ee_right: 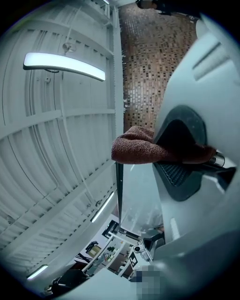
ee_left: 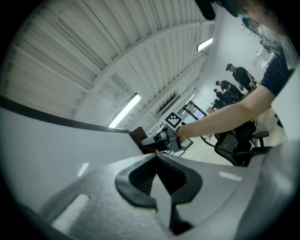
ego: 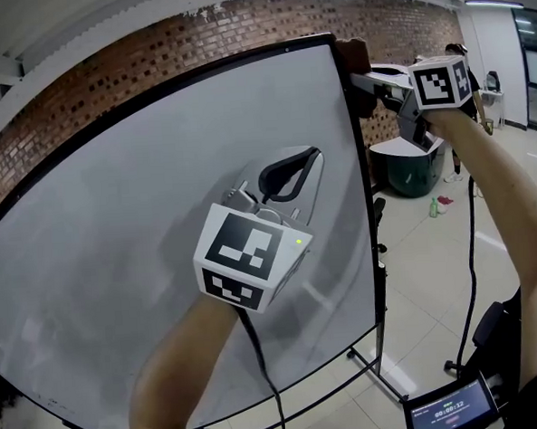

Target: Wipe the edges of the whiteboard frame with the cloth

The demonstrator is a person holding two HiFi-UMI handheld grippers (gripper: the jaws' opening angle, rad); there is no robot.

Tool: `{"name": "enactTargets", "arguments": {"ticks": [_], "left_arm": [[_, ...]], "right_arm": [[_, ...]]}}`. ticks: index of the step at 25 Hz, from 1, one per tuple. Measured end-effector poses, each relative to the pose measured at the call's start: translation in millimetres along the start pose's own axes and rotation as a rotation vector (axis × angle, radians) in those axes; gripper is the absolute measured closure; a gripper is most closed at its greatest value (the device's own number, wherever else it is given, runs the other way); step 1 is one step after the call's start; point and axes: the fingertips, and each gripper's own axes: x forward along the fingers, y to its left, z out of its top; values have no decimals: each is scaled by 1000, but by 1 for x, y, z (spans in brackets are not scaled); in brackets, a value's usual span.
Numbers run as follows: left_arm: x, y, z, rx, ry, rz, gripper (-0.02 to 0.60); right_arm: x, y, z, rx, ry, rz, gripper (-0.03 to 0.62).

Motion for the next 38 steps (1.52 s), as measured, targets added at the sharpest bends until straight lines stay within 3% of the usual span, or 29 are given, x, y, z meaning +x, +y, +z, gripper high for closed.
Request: {"name": "enactTargets", "arguments": {"ticks": [8,16,21,28,32,38], "left_arm": [[6,-14,-16,-21,12,-25,577],[14,-14,-21,-115,58,-46,578],[11,-16,-18,-108,51,-40,577],[12,-84,-52,-128,19,-53,577],[14,-86,-57,-161,26,-56,577],[28,-117,-85,-188,26,-47,577]], "right_arm": [[-6,1,-50,34,59,8,528],[-1,-2,-55,139,15,46,528],[-2,3,-62,162,23,59,528],[-29,22,-132,193,13,88,528],[-25,30,-142,199,34,101,528],[-41,30,-187,202,43,115,528]]}}
